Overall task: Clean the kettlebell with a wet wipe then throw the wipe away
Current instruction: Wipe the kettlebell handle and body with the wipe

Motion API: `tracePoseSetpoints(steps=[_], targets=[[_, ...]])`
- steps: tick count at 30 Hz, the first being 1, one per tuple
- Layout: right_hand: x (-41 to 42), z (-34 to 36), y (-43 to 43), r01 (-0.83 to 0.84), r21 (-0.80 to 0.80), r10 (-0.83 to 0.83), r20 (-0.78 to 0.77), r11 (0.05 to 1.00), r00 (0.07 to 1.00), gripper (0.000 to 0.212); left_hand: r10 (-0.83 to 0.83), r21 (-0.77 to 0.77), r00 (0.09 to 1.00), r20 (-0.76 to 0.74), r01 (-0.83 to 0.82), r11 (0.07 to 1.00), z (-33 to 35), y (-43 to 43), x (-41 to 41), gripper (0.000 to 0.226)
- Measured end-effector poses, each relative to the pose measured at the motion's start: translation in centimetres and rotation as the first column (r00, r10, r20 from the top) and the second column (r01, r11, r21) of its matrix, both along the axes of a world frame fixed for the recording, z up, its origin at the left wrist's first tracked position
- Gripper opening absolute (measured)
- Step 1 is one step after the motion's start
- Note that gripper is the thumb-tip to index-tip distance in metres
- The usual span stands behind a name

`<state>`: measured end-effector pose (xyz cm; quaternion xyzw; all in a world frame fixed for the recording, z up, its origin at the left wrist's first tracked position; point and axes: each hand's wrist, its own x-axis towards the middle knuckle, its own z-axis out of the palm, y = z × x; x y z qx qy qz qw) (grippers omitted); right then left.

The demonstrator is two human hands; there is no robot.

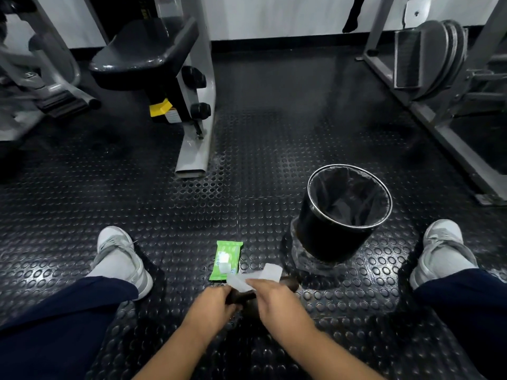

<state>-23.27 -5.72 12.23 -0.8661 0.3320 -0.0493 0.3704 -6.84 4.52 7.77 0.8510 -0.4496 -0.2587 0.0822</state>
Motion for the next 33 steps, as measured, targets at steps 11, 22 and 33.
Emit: tracePoseSetpoints(steps=[11,22,33], targets=[[-2.3,0.4,2.9,0.463,0.821,-0.879,-0.448,-0.333,0.163,0.014,-0.163,0.031,0.985,-0.064,0.165,0.986,2.7,-0.3,0.5,0.041],[4.2,2.6,-0.5,0.377,0.835,-0.851,-0.492,-0.401,0.185,0.021,-0.194,0.098,0.98,-0.048,0.198,0.975,3.0,-0.7,0.7,0.024],[5.5,4.6,1.7,0.204,0.876,-0.831,-0.48,-0.437,0.282,0.04,-0.19,0.068,0.98,-0.054,0.194,0.979,3.0,-0.5,0.5,0.024]])
